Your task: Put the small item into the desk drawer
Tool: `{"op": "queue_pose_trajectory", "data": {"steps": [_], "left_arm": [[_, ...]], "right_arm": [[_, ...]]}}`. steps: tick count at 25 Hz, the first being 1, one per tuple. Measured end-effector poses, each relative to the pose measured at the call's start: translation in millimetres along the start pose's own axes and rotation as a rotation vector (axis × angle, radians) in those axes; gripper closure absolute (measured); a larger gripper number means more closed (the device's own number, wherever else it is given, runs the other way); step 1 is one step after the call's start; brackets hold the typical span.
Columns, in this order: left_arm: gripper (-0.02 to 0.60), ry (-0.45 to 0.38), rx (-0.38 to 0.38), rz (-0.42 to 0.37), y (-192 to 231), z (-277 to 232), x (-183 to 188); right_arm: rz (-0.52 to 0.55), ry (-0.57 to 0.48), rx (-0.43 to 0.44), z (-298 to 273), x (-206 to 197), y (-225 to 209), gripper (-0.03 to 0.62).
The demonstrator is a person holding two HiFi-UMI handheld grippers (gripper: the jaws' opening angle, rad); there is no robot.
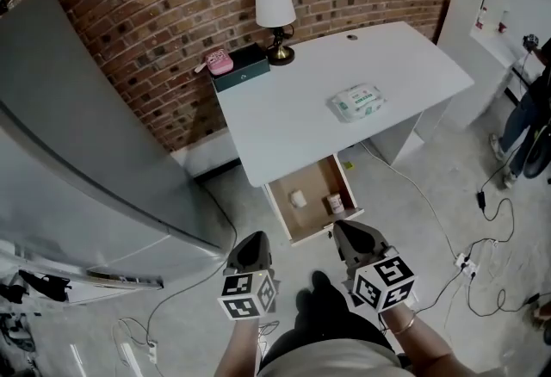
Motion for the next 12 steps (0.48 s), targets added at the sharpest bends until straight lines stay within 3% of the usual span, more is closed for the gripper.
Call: {"op": "queue_pose_trajectory", "data": {"steps": [12], "left_arm": [[0.56,-0.012,-0.021,-0.025,-8,16,2]], "right_arm": [[-0.007,0.025,-0.027,21,-7,6,0.588]]}}
Point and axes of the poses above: the fingertips, and each gripper's own axes: z backward along the fingers, y to its left, x out of its top, the point moved 6 cm from there along z, backward along the fingers, and after that the axes turned 10 degrees about x, right-handed, at the moved point
